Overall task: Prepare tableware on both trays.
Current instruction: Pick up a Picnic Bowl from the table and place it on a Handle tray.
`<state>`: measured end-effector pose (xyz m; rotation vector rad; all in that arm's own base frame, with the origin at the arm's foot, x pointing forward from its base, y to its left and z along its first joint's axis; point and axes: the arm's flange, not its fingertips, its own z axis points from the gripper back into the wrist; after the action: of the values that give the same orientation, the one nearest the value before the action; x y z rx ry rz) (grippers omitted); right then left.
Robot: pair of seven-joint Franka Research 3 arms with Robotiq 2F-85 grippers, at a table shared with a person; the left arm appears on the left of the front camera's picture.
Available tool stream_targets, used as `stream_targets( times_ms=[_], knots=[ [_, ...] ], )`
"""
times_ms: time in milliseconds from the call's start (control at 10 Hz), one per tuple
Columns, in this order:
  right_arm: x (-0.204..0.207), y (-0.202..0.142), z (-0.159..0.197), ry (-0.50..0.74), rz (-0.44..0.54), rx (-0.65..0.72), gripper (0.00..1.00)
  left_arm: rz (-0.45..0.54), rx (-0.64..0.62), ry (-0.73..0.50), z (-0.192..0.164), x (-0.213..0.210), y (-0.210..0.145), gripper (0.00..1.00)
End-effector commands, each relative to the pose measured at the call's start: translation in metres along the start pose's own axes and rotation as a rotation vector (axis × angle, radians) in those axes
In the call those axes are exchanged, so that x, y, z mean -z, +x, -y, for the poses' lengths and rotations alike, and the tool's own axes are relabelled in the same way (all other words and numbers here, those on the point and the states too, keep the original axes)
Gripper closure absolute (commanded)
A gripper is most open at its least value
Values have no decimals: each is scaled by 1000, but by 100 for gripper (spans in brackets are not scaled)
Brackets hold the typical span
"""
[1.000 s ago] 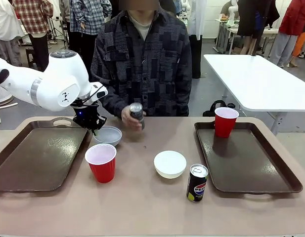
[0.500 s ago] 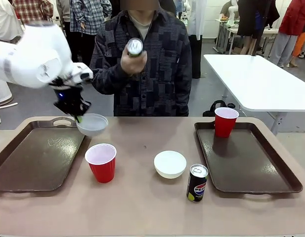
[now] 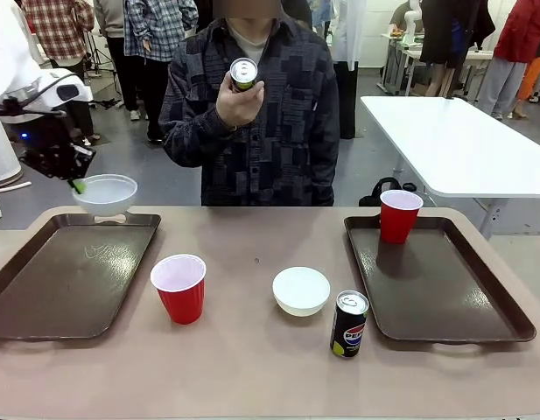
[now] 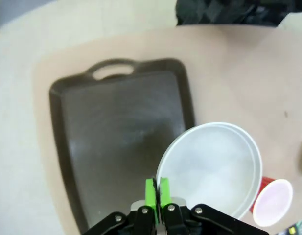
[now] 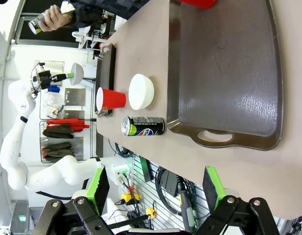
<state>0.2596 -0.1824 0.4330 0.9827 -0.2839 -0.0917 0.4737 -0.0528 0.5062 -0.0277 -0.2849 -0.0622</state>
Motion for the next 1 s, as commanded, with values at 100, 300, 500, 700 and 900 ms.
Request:
stream_targets(
  times_ms=[100,300,500,700,900],
  knots=[
    [0,1,2,16,7,-7,0,-47,-2,7,-31,12,4,100],
    [0,1,2,16,7,-7,0,-39,-21,8,-25,13,-1,100],
    [0,1,2,16,7,-7,0,-39,-21,8,-25,13,-1,100],
    [0,1,2,16,7,-7,0,-120,6,64,-32,8,-31,96],
    [0,1,2,16,7,-7,0,-149,137,70,-49,-32,-100,96]
  ],
)
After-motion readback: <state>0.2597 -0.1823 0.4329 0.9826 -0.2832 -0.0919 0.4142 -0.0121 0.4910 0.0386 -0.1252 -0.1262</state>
